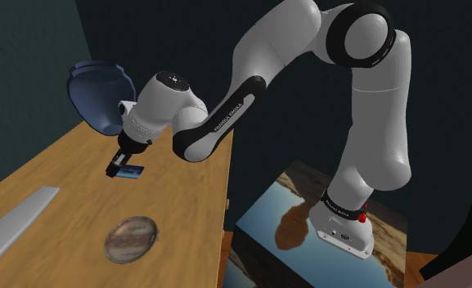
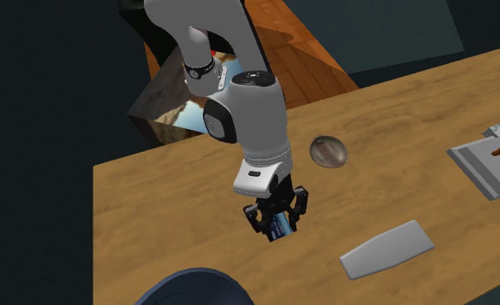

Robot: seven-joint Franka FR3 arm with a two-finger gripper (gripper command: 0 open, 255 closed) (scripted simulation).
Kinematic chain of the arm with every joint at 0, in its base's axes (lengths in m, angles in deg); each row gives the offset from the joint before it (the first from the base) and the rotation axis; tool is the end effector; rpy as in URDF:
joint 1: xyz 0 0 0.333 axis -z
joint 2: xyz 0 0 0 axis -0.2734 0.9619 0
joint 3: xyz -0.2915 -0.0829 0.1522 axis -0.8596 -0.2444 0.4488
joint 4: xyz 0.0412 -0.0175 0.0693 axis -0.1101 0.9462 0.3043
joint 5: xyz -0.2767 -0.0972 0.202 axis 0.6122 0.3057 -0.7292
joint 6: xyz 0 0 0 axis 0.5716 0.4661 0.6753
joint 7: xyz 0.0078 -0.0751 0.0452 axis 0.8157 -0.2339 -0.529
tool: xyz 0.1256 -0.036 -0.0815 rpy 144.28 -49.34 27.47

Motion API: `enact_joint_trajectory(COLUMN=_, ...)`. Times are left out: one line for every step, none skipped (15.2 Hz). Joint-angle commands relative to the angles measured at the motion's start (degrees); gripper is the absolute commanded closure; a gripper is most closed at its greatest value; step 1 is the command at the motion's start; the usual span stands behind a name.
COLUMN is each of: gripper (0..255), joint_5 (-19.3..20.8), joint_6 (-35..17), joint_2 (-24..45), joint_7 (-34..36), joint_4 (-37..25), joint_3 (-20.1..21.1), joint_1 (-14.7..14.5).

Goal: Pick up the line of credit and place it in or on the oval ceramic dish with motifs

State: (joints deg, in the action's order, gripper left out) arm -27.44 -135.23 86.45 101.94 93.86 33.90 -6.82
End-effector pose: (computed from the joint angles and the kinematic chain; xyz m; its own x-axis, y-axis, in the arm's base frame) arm 0.5122 0.4019 0.3273 0.6684 0.4993 0.5513 0.5965 -0.8026 0.0036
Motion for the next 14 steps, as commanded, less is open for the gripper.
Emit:
enact_joint_trajectory(gripper=255, joint_5=0.00, joint_6=0.00, joint_2=0.01, joint_7=0.00, joint_4=0.01, joint_3=0.00, joint_1=0.00)
enact_joint_trajectory(gripper=255, joint_5=0.00, joint_6=0.00, joint_2=0.01, joint_7=0.00, joint_4=0.01, joint_3=0.00, joint_1=0.00)
enact_joint_trajectory(gripper=255, joint_5=0.00, joint_6=0.00, joint_2=0.02, joint_7=-0.01, joint_4=0.00, joint_3=0.00, joint_1=0.01)
enact_joint_trajectory(gripper=255, joint_5=0.00, joint_6=0.00, joint_2=0.02, joint_7=0.00, joint_4=0.00, joint_3=0.00, joint_1=0.00)
enact_joint_trajectory(gripper=255, joint_5=-0.01, joint_6=0.01, joint_2=0.02, joint_7=-0.01, joint_4=0.00, joint_3=0.00, joint_1=0.01)
enact_joint_trajectory(gripper=255, joint_5=0.00, joint_6=0.00, joint_2=0.02, joint_7=-0.01, joint_4=0.00, joint_3=0.00, joint_1=0.01)
enact_joint_trajectory(gripper=255, joint_5=-0.01, joint_6=0.01, joint_2=0.03, joint_7=-0.02, joint_4=-0.01, joint_3=0.01, joint_1=0.01)
enact_joint_trajectory(gripper=255, joint_5=0.01, joint_6=0.00, joint_2=0.03, joint_7=0.01, joint_4=0.00, joint_3=-0.01, joint_1=-0.01)
enact_joint_trajectory(gripper=255, joint_5=-0.52, joint_6=0.58, joint_2=-0.50, joint_7=-0.51, joint_4=-0.01, joint_3=0.63, joint_1=0.49)
enact_joint_trajectory(gripper=255, joint_5=-1.06, joint_6=1.17, joint_2=-1.01, joint_7=-1.02, joint_4=-0.04, joint_3=1.26, joint_1=0.98)
enact_joint_trajectory(gripper=255, joint_5=-1.61, joint_6=1.76, joint_2=-1.52, joint_7=-1.54, joint_4=-0.07, joint_3=1.87, joint_1=1.46)
enact_joint_trajectory(gripper=255, joint_5=-2.17, joint_6=2.35, joint_2=-2.02, joint_7=-2.06, joint_4=-0.12, joint_3=2.46, joint_1=1.91)
enact_joint_trajectory(gripper=255, joint_5=-2.74, joint_6=2.94, joint_2=-2.51, joint_7=-2.57, joint_4=-0.19, joint_3=3.03, joint_1=2.36)
enact_joint_trajectory(gripper=255, joint_5=-3.32, joint_6=3.54, joint_2=-3.01, joint_7=-3.09, joint_4=-0.26, joint_3=3.58, joint_1=2.78)
